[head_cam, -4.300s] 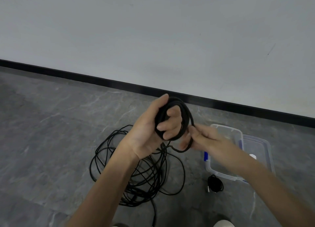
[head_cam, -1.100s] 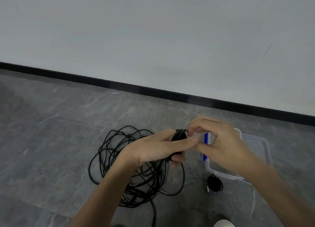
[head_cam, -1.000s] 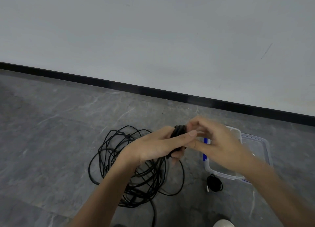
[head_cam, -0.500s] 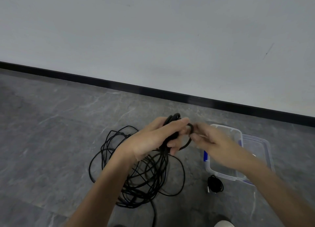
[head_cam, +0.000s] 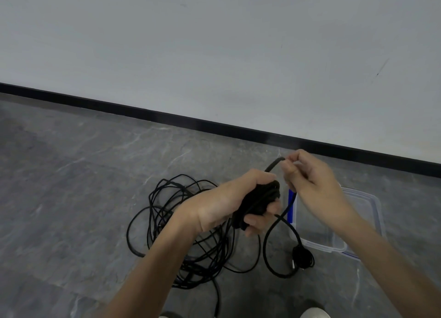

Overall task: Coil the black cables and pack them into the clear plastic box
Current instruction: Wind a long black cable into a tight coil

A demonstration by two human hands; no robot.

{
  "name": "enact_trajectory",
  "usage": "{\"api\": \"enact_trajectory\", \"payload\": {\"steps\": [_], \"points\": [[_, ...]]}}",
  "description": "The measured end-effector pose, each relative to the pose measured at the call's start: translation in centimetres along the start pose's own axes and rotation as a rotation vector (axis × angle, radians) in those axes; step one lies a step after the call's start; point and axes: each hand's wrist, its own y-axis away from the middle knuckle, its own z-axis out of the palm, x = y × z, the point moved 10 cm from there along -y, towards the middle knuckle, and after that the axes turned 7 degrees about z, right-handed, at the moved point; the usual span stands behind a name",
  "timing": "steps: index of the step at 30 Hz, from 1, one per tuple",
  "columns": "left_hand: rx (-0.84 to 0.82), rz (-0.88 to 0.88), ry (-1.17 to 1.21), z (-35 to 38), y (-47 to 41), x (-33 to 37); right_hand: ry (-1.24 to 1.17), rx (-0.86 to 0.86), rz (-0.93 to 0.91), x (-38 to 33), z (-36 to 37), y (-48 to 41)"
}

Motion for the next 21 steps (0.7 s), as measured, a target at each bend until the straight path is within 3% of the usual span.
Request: {"api": "enact_trajectory", "payload": {"steps": [7,15,21], "points": [[0.109,0.126,0.107,-1.5,-0.2,1.2,0.037,-0.117,0.047,0.8,1.5,-0.1],[0.117,0.173,0.104,-1.8,-0.1,1.3,-0.063,-0.249,0.098,1.8,3.4,0.3],[0.224,0.290,0.259,-2.8,-0.6,2.3,-0.160,-0.347,0.153,1.4,6.0,1.3]]}}
